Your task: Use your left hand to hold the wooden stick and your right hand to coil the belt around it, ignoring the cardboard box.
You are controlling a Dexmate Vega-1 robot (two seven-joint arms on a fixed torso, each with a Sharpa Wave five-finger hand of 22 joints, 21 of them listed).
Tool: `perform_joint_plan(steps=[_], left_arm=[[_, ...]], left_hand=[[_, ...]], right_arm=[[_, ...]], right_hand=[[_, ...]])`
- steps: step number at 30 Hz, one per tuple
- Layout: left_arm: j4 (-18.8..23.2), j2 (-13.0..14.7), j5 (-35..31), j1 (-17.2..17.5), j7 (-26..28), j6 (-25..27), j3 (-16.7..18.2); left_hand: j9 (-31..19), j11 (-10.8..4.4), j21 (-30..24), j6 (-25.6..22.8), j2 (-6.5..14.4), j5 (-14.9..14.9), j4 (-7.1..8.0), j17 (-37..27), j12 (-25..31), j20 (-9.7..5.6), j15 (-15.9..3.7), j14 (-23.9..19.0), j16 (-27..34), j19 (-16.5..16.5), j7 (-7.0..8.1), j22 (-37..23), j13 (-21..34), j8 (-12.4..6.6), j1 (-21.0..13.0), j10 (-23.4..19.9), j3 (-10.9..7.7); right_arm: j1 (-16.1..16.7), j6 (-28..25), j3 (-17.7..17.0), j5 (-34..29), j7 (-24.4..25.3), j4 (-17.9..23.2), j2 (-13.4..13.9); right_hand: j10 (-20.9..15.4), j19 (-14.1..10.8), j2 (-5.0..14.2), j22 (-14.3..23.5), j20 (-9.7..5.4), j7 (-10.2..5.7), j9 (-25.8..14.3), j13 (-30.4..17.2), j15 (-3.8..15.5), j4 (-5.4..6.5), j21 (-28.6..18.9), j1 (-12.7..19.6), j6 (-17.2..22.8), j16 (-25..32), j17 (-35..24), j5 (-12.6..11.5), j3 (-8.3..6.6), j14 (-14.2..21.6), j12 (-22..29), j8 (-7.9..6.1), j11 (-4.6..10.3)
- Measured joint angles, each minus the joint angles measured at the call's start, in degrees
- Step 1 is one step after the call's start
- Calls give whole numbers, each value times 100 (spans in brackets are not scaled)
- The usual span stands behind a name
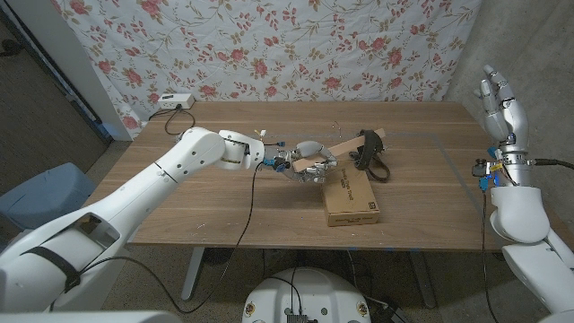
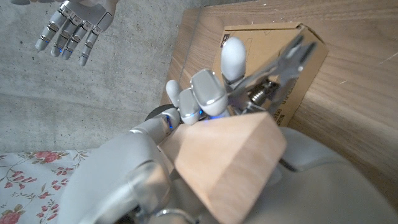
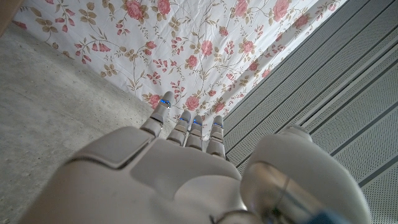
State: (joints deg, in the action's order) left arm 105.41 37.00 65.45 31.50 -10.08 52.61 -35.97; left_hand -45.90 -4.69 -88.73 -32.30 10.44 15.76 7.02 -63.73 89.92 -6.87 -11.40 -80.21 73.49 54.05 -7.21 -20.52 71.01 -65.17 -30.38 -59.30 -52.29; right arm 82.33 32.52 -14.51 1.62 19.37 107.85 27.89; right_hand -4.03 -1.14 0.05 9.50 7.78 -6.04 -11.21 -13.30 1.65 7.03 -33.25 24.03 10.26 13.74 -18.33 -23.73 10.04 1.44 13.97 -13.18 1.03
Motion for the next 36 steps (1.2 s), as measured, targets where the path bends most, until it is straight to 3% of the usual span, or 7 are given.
perform_joint_plan(steps=[10,17,23,27,30,32,36], left_arm=[[-129,-20,282,-81,131,447,-29],[-220,-2,392,-220,216,792,-86],[-194,75,360,-286,256,951,-133],[-194,75,296,-286,246,961,-133],[-194,75,211,-286,199,924,-133],[71,289,112,-326,174,870,-189],[317,435,-17,-314,169,775,-190]], left_hand=[[170,-21,1,19,-23,-148,-89,428,-20,41,-9,-18,-261,42,-21,273,-4,201,-188,25,-89],[1204,144,250,20,-11,-563,-382,3474,-1663,60,-69,3,-1921,62,-22,1037,-2124,1403,-526,329,300],[1886,435,1101,560,-525,-564,-198,4767,-3001,-38,67,938,-3306,-177,-80,1121,-3805,2341,306,1059,535],[2386,804,1848,1173,-982,-564,-367,5186,-3869,559,518,2012,-4166,-791,103,1120,-4600,3180,759,1906,666],[2914,1255,2678,2109,-1230,-564,-672,5226,-5043,1381,1236,3603,-4851,-1837,54,1103,-5172,3892,901,3171,878],[3144,1229,3268,2529,-1254,-564,-883,5207,-5779,1741,1374,4504,-5288,-2682,224,1078,-5419,4311,927,3792,1095],[3428,1124,4288,3398,-1140,-564,-1069,5161,-6760,1886,1499,5944,-5961,-4290,518,1050,-5555,5049,1090,4974,1665]], right_arm=[[-19,21,-3,-45,-3,27,-57],[-25,55,1,-103,-7,61,-97],[-26,76,12,-137,-7,101,-137],[-26,76,15,-137,-7,127,-159],[-23,76,16,-137,-7,157,-176],[-21,88,18,-193,0,176,-189],[-18,86,19,-215,7,220,-213]], right_hand=[[1,0,0,0,0,0,0,1,-33,0,21,0,-1,0,47,0,0,74,0,0,0],[-42,-31,1,0,31,-5,0,26,-82,3,43,0,5,0,79,0,3,123,0,0,19],[-72,-62,16,8,24,3,0,26,-91,15,66,-16,45,0,101,0,15,174,0,0,-9],[-93,-81,23,26,21,10,0,51,-113,31,67,-23,52,0,107,0,31,195,-22,0,12],[-102,-102,23,25,41,10,0,53,-123,31,66,-23,52,0,129,0,31,205,-22,0,21],[-102,-102,23,25,41,10,0,53,-137,31,66,-23,51,0,133,0,31,219,-22,0,21],[-101,-102,63,25,41,10,0,53,-146,14,110,-63,51,0,132,0,48,228,-22,27,20]])
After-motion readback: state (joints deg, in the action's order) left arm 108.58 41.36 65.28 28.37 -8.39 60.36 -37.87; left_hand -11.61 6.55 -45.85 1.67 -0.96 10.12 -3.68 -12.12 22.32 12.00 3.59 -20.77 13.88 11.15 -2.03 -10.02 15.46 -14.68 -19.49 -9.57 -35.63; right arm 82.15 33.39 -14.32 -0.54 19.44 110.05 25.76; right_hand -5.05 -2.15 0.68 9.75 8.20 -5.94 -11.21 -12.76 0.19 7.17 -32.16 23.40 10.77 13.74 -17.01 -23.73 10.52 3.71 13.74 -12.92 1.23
